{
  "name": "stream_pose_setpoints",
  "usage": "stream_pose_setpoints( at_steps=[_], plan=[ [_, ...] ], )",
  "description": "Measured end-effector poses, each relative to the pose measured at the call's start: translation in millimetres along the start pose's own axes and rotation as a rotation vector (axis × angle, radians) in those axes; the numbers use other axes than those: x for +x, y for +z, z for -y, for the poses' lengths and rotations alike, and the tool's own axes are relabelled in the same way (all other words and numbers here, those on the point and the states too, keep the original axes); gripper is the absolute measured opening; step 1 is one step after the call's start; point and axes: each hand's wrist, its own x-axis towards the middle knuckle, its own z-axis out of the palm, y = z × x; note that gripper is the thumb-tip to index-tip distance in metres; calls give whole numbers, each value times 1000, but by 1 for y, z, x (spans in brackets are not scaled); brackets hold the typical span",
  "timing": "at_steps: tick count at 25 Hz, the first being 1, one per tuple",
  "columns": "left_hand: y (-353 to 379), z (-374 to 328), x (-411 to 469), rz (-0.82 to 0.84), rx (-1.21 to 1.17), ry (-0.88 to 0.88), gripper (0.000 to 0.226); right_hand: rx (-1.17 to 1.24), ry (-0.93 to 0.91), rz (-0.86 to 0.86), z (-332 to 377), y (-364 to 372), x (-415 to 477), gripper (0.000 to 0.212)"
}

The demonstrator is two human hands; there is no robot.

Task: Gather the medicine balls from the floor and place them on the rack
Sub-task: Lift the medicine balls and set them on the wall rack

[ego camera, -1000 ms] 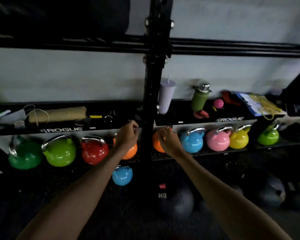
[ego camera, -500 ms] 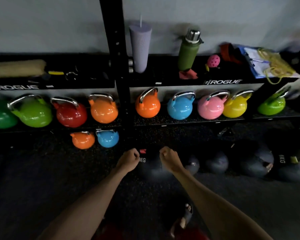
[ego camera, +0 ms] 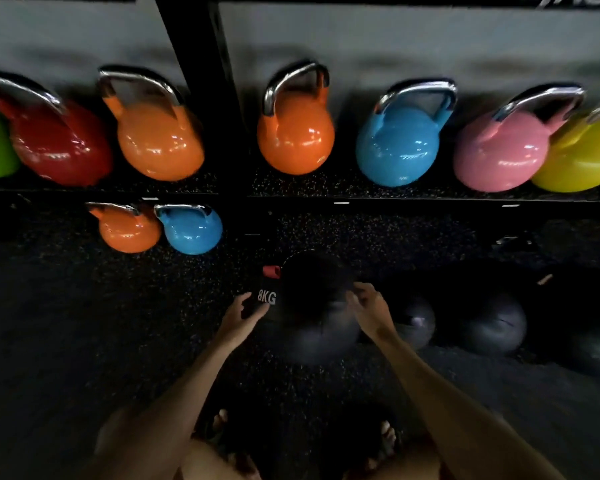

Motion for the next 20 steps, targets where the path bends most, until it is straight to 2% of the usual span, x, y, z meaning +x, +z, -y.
stream_pose_setpoints(
  at_steps=[1, 5, 7, 9, 11, 13, 17, 20],
  plan=[
    [7, 17, 28, -13, -66, -24, 70, 35, 12, -29, -23, 13, 30, 61],
    [41, 78, 103, -39, -331, -48, 63, 185, 11, -161, -75, 41, 114, 46],
    [58, 109, 136, 45, -493, -47, 62, 326, -13, -114, -100, 56, 145, 47],
    [69, 139, 164, 163, -641, -41, 63, 496, 29, -21, -125, 70, 170, 57],
    [75, 164, 188, 231, -714, -29, 78, 607, 15, 69, -150, 79, 194, 68],
    [80, 174, 202, 254, -798, -11, 86, 658, 24, 73, -151, 77, 200, 71],
    [91, 176, 195, 167, -838, 6, 75, 621, -51, -36, -133, 80, 176, 43],
    [95, 185, 192, 172, -869, 45, 73, 593, -116, -87, -134, 88, 154, 37]
  ],
)
